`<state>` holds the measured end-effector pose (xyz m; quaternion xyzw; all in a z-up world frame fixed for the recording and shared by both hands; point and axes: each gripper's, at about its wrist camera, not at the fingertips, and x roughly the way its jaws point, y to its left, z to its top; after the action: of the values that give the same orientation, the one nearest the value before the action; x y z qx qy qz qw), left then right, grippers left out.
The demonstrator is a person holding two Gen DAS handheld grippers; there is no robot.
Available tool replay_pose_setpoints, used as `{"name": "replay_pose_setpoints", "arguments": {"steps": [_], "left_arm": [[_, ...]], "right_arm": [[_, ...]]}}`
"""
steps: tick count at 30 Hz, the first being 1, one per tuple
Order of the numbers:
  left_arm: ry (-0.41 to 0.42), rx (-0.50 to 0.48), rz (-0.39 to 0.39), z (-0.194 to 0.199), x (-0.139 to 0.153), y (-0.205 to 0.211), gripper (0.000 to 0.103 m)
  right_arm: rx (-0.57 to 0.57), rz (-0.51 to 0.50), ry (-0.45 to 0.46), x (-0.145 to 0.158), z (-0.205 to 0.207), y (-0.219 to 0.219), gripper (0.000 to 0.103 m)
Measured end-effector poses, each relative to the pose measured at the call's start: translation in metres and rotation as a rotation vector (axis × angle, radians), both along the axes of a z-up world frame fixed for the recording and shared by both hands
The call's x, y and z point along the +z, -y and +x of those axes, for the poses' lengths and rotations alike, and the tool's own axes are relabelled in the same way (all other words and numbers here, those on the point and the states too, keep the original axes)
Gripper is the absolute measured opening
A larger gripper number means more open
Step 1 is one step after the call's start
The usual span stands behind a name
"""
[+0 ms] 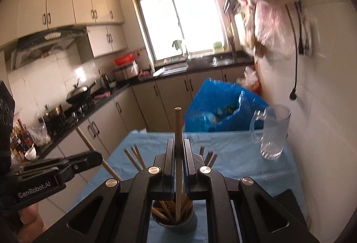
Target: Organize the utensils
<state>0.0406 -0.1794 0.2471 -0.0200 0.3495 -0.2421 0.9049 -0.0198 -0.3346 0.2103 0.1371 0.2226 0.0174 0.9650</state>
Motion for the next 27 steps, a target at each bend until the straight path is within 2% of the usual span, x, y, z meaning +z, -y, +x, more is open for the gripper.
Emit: {"name": "replay_pose_setpoints", "arguments": {"steps": [2, 4, 6, 8, 9, 10, 11, 12, 13, 14, 16, 18, 21, 23, 27], "left_arm": [[0.0, 0.012, -0.007, 0.001, 0.003, -0.004, 0.013], [0.002, 0.016, -0.033, -0.001, 0.011, -0.012, 0.023], [0.037, 0.035, -0.062, -0.01, 0.025, -0.024, 0.029], [0.106, 0.081, -0.092, -0.029, 0.045, -0.045, 0.041], [0.136, 0.097, -0.109, -0.04, 0.052, -0.054, 0.045], [0.183, 0.121, -0.119, -0.055, 0.06, -0.068, 0.057], [0.226, 0.146, -0.115, -0.069, 0.064, -0.077, 0.072], [0.266, 0.171, -0.108, -0.082, 0.066, -0.087, 0.079], [0.307, 0.19, -0.099, -0.096, 0.065, -0.095, 0.09], [0.33, 0.201, -0.085, -0.106, 0.062, -0.1, 0.097], [0.369, 0.223, -0.011, -0.133, 0.042, -0.105, 0.1], [0.369, 0.217, 0.057, -0.151, 0.016, -0.104, 0.101], [0.297, 0.219, 0.167, -0.173, -0.036, -0.101, 0.101], [0.26, 0.267, 0.244, -0.186, -0.072, -0.099, 0.101], [0.207, 0.264, 0.361, -0.198, -0.105, -0.09, 0.101]], "right_arm": [[-0.002, 0.011, -0.015, -0.003, 0.003, 0.002, 0.017], [-0.012, 0.009, -0.002, 0.002, -0.001, 0.005, 0.036], [-0.039, 0.004, 0.055, 0.018, -0.018, 0.009, 0.04], [-0.069, -0.016, 0.115, 0.035, -0.038, 0.012, 0.044], [-0.095, -0.03, 0.143, 0.044, -0.052, 0.013, 0.056], [-0.113, -0.042, 0.161, 0.05, -0.062, 0.014, 0.074], [-0.138, -0.062, 0.185, 0.057, -0.077, 0.013, 0.082], [-0.175, -0.1, 0.218, 0.061, -0.098, 0.011, 0.094], [-0.194, -0.124, 0.234, 0.063, -0.109, 0.009, 0.098], [-0.222, -0.165, 0.247, 0.061, -0.127, 0.004, 0.1], [-0.251, -0.198, 0.235, 0.05, -0.151, -0.005, 0.103], [-0.257, -0.191, 0.207, 0.03, -0.172, -0.015, 0.103], [-0.273, -0.211, 0.122, -0.008, -0.195, -0.032, 0.103], [-0.294, -0.196, 0.069, -0.034, -0.21, -0.042, 0.103], [-0.348, -0.15, -0.019, -0.076, -0.228, -0.054, 0.103]]}}
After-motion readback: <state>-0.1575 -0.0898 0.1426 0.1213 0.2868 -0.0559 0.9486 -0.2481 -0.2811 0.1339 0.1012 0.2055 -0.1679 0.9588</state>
